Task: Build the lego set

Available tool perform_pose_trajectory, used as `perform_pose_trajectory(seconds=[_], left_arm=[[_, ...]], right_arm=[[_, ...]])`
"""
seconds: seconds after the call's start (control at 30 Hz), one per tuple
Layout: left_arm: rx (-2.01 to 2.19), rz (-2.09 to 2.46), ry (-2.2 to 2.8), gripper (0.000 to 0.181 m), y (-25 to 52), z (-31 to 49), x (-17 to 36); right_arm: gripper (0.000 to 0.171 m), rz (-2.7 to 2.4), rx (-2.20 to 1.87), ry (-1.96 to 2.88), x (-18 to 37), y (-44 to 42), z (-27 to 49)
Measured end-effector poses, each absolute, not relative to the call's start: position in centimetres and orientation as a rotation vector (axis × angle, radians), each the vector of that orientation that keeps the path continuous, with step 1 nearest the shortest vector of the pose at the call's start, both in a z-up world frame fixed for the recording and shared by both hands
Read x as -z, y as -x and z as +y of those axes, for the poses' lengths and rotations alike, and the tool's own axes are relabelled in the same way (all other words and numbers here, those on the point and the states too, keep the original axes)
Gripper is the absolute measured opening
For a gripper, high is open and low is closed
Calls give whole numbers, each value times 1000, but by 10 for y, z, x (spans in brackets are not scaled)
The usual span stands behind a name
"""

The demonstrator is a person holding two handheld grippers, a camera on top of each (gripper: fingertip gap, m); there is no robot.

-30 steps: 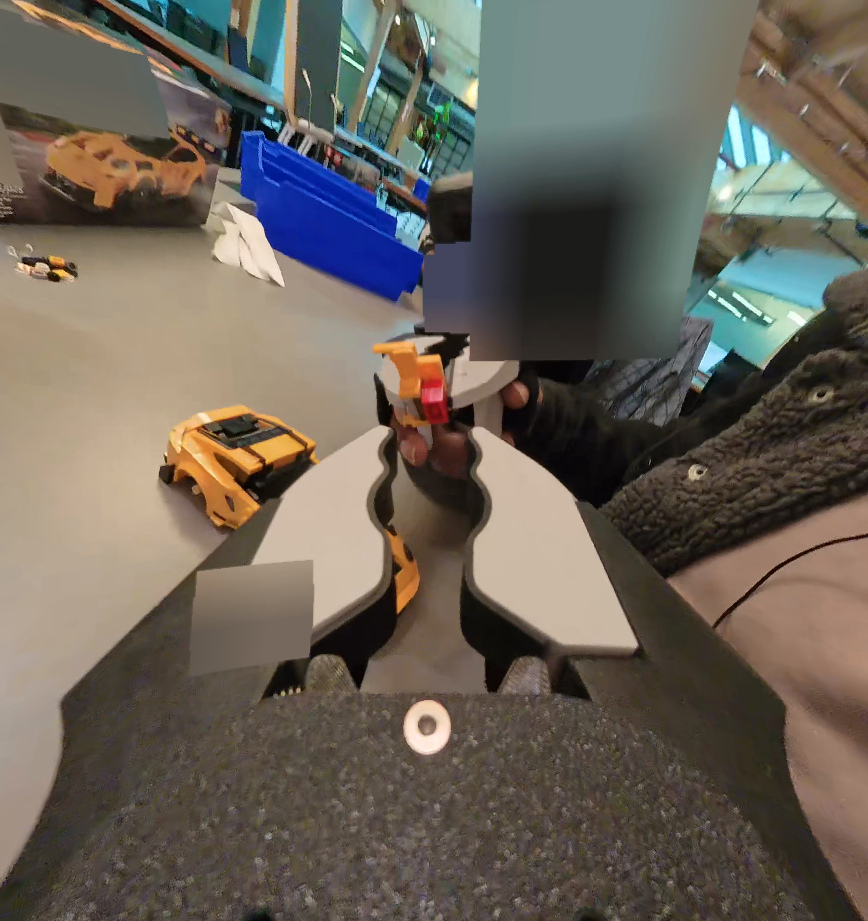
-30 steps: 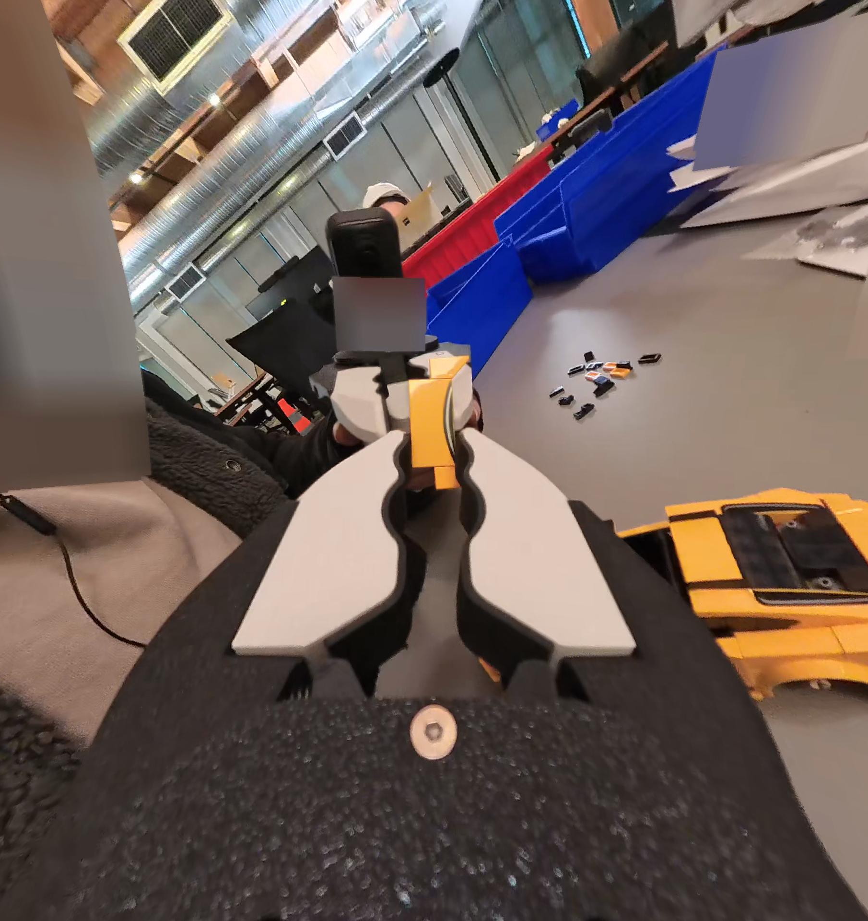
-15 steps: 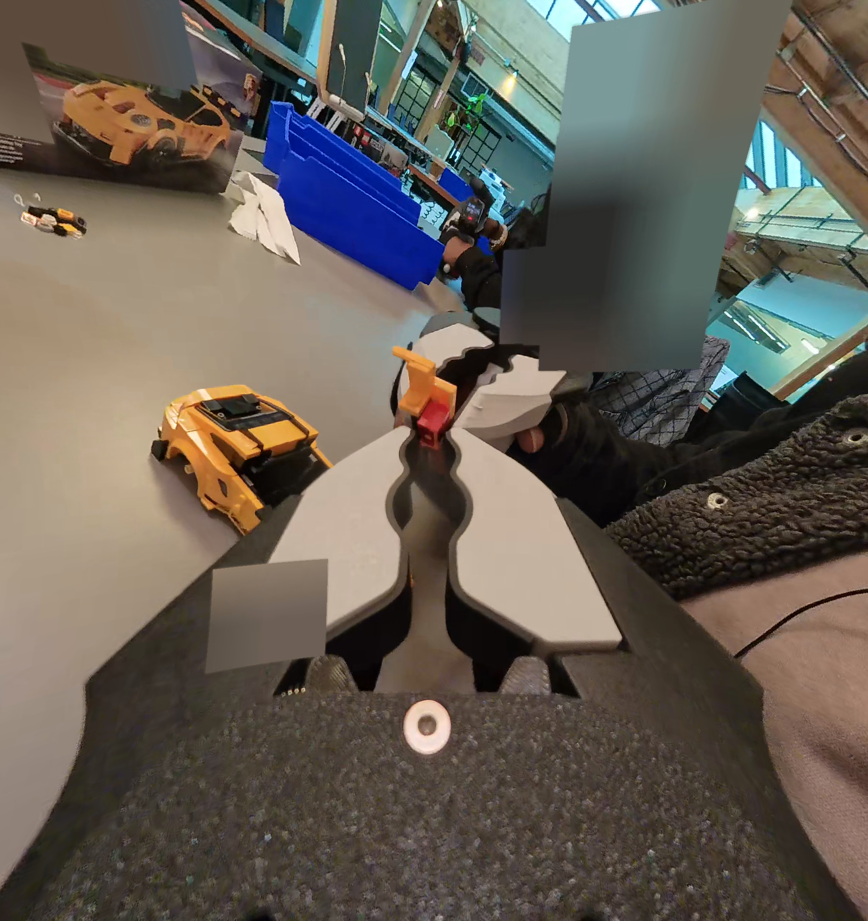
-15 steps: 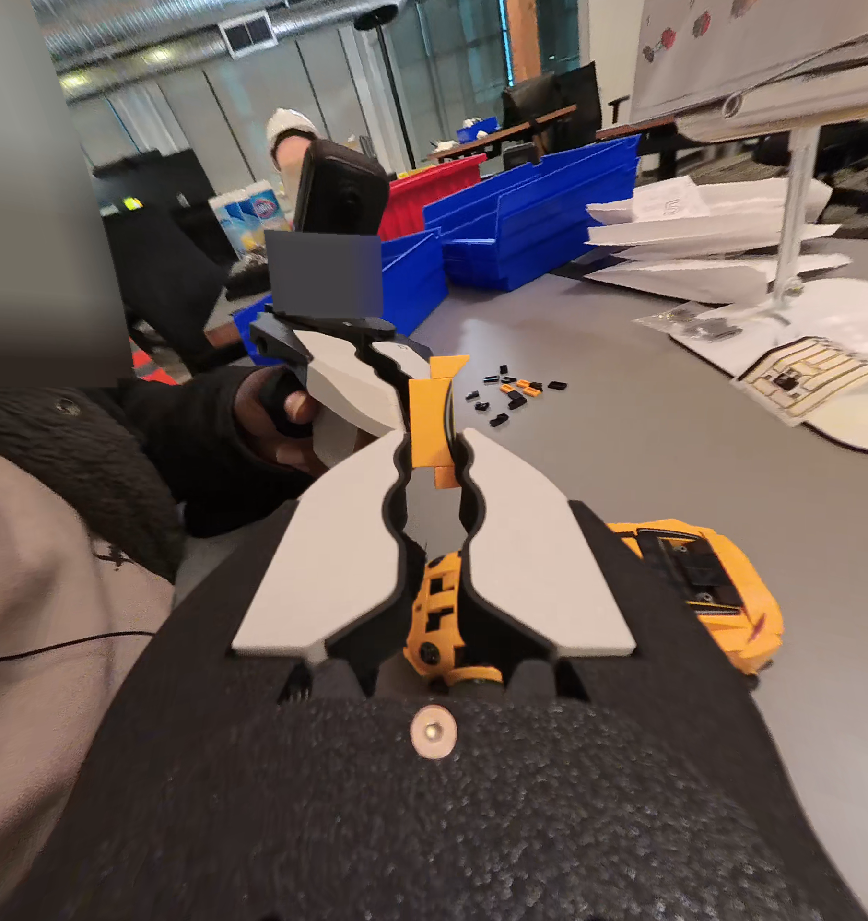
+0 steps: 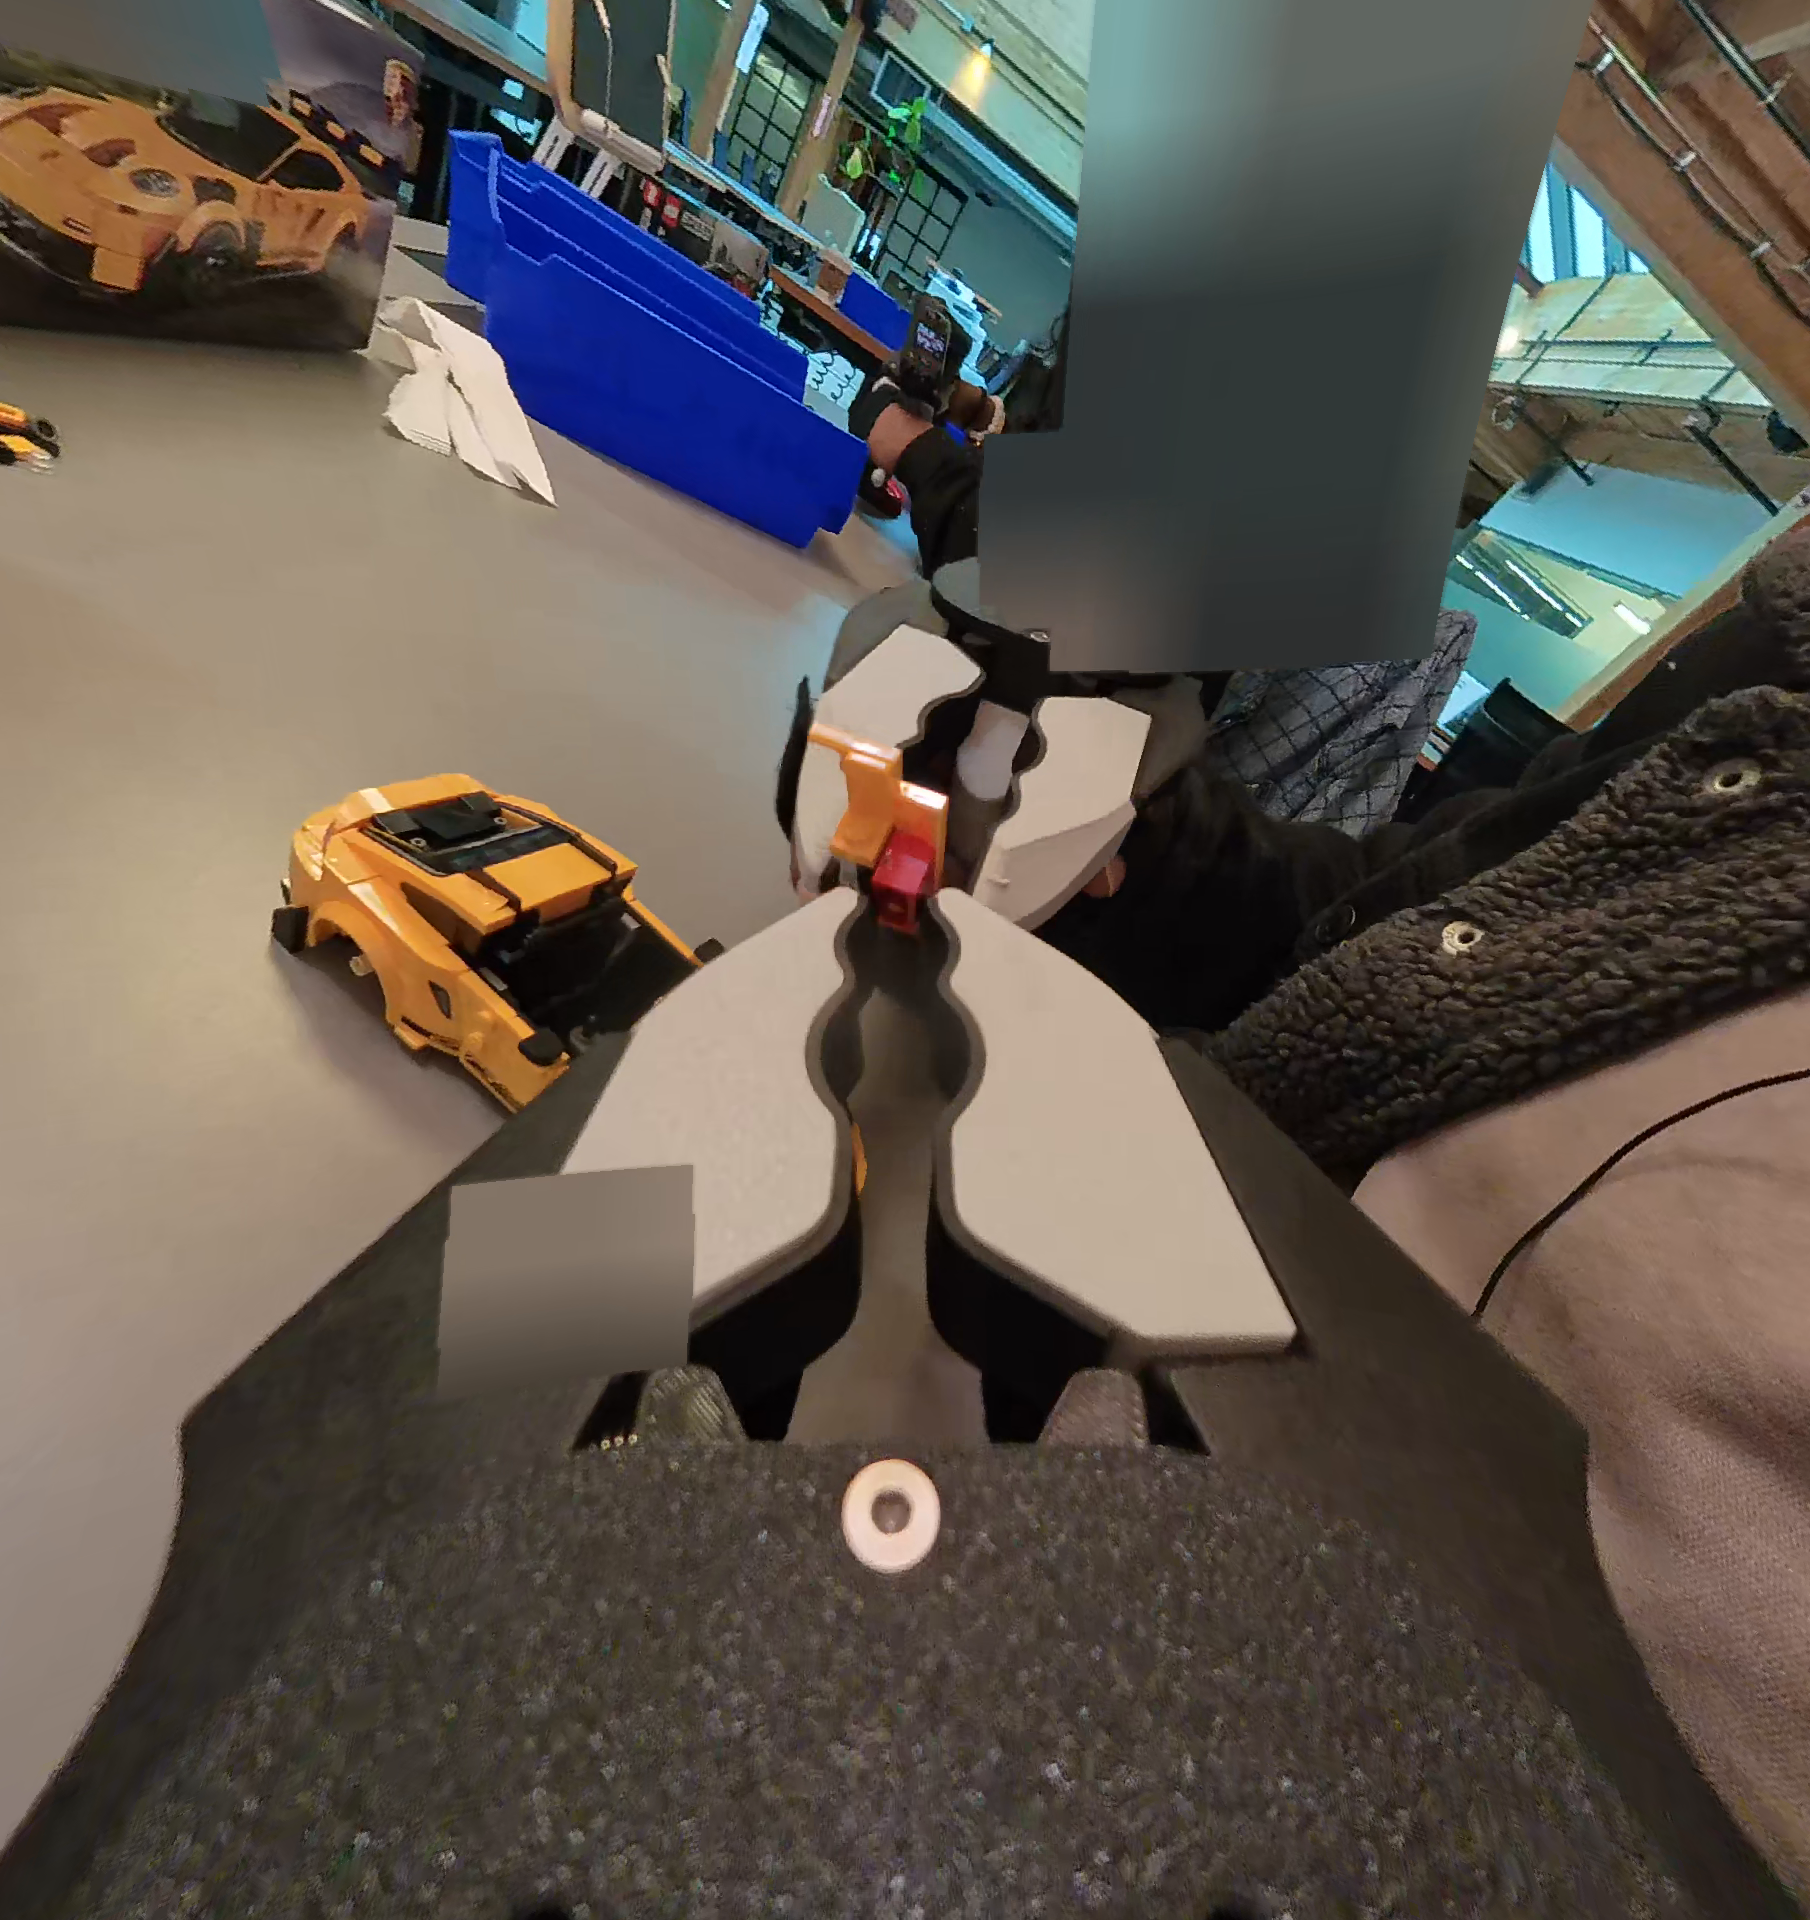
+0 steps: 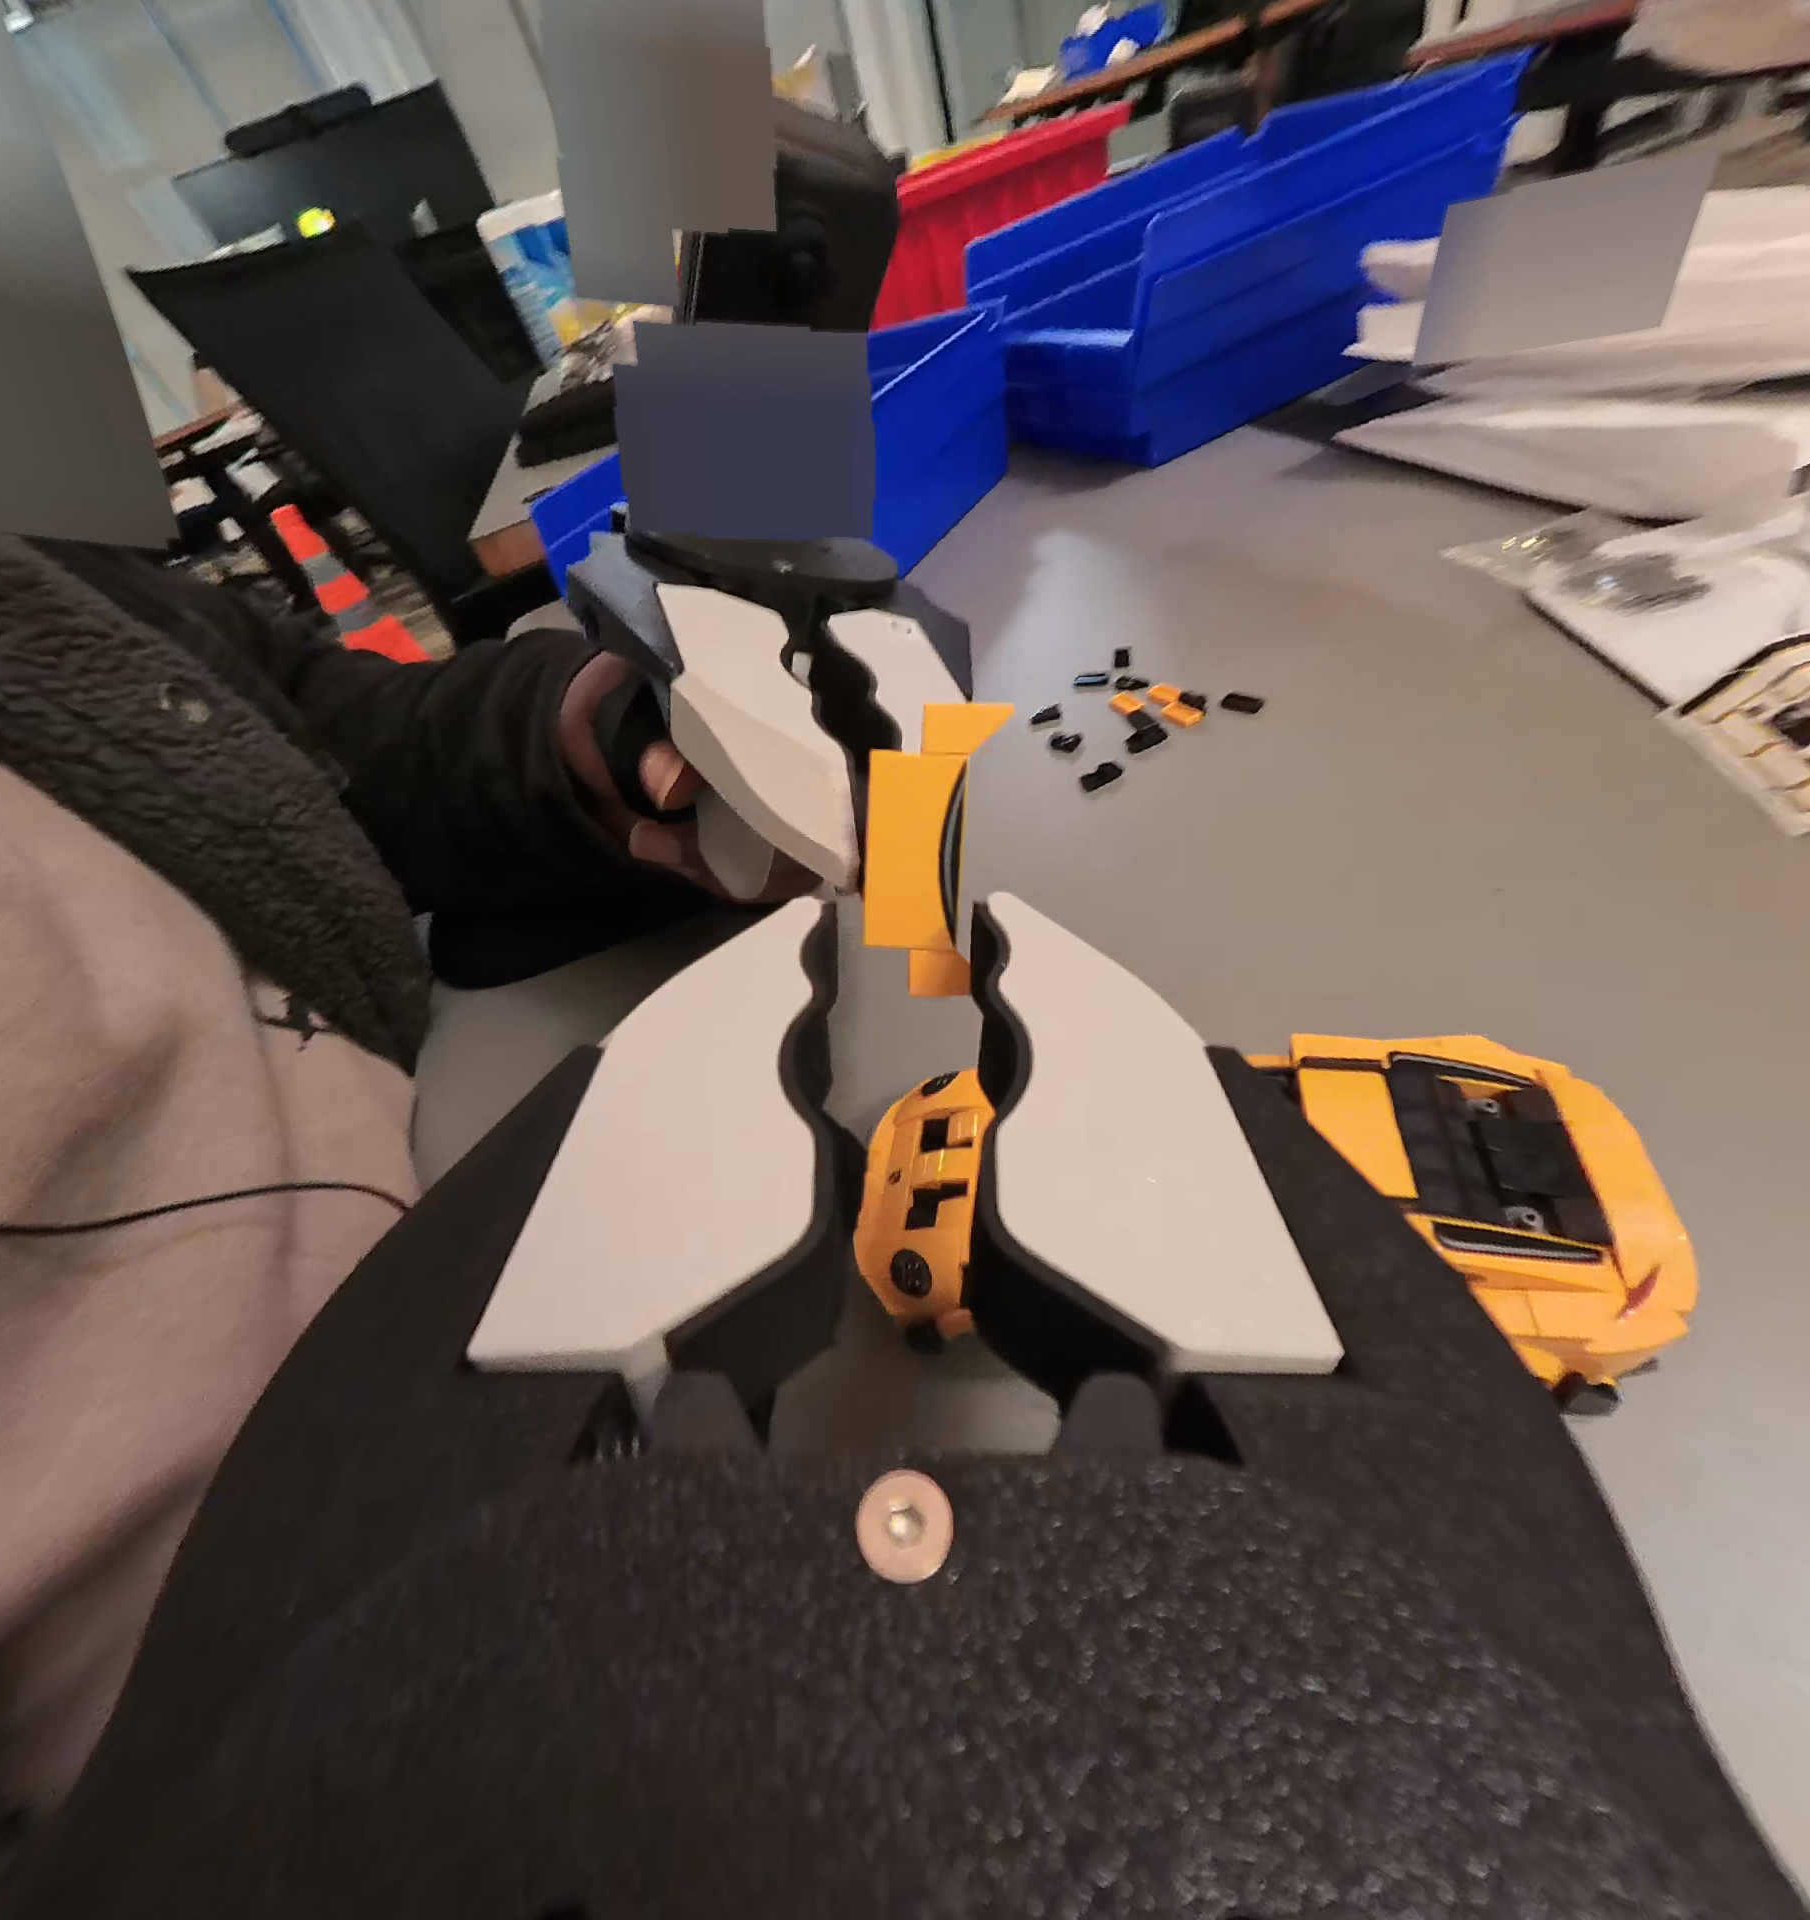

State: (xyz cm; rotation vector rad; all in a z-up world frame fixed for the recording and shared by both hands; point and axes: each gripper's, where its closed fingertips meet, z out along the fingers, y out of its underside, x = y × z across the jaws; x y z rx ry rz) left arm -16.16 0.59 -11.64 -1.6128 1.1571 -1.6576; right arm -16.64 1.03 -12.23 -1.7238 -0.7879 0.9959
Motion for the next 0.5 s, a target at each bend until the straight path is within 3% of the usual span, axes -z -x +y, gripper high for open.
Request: perform_pose_trajectory(seconds=[0.5], left_arm=[[1613, 1240, 1589, 7, 161, -1, 121]], right_arm=[[18, -821, -1170, 1713, 113, 164, 6]])
